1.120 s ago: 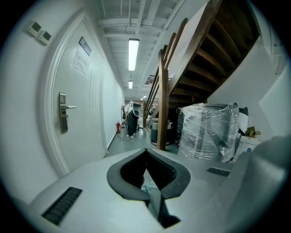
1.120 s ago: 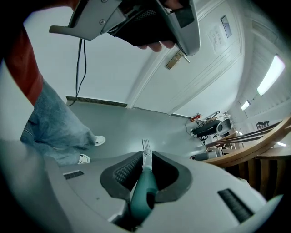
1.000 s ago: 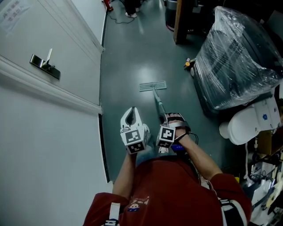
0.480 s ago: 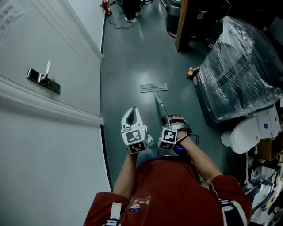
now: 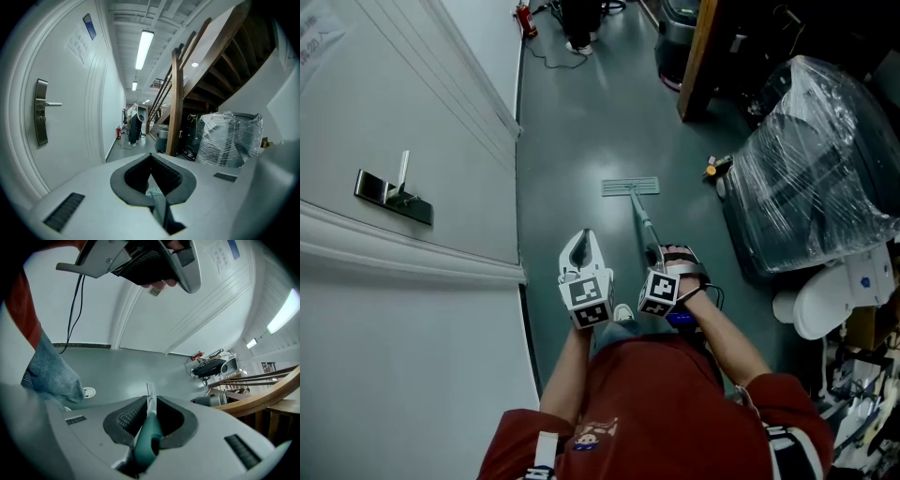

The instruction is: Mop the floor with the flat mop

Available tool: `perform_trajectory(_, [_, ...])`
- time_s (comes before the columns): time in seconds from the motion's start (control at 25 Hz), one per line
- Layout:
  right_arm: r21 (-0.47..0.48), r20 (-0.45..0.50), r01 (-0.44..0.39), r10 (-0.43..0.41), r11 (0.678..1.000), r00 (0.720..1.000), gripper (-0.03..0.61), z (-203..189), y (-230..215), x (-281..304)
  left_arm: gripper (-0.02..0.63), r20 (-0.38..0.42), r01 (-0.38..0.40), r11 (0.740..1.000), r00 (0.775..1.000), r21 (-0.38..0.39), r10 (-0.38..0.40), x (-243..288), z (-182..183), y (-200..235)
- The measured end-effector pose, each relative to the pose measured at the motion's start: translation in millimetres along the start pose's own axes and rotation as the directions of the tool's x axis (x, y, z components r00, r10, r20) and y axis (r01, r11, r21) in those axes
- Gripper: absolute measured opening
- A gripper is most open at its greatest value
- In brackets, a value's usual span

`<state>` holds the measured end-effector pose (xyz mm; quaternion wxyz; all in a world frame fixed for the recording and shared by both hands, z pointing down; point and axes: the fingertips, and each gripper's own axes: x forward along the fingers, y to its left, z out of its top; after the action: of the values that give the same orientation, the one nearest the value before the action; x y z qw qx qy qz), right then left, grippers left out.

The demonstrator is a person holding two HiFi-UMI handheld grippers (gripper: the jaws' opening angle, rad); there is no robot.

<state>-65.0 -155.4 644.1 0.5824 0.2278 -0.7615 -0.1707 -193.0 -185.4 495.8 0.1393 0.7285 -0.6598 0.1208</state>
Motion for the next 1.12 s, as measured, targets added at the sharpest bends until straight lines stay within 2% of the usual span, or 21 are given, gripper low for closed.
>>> perform_trajectory(0.16, [0.024,-0.007,0.018,-0.018,1.0,1.0,0.071,14.0,-25.2,19.9,0.015,0.01,0.017,1.0,1.0,0.01,-0.017,23.1,16.7,17.0])
perform_trajectory(0.52, [0.076,-0.033,0.016,-0.013,0.997,0.999,0.071,1.1,-78.8,61.9,0.015,0.008,0.035,0.999,0.999,0.019,-0.035,86.7,30.2,17.7])
perform_trajectory(0.8, [0.045,-0.013,0.011,-0.01,0.999,1.0,0.071,-11.5,-138.5,103.4,0.015,0.0,0.036,0.998,0.999,0.042,-0.036,166.6,59.2,4.1])
perform_trajectory(1.12, [0.022,0.026,0.015,-0.016,1.0,1.0,0.071,-25.8,-218.7,139.2,0.015,-0.005,0.0,0.999,1.0,0.041,0.0,243.2,96.3,-11.1])
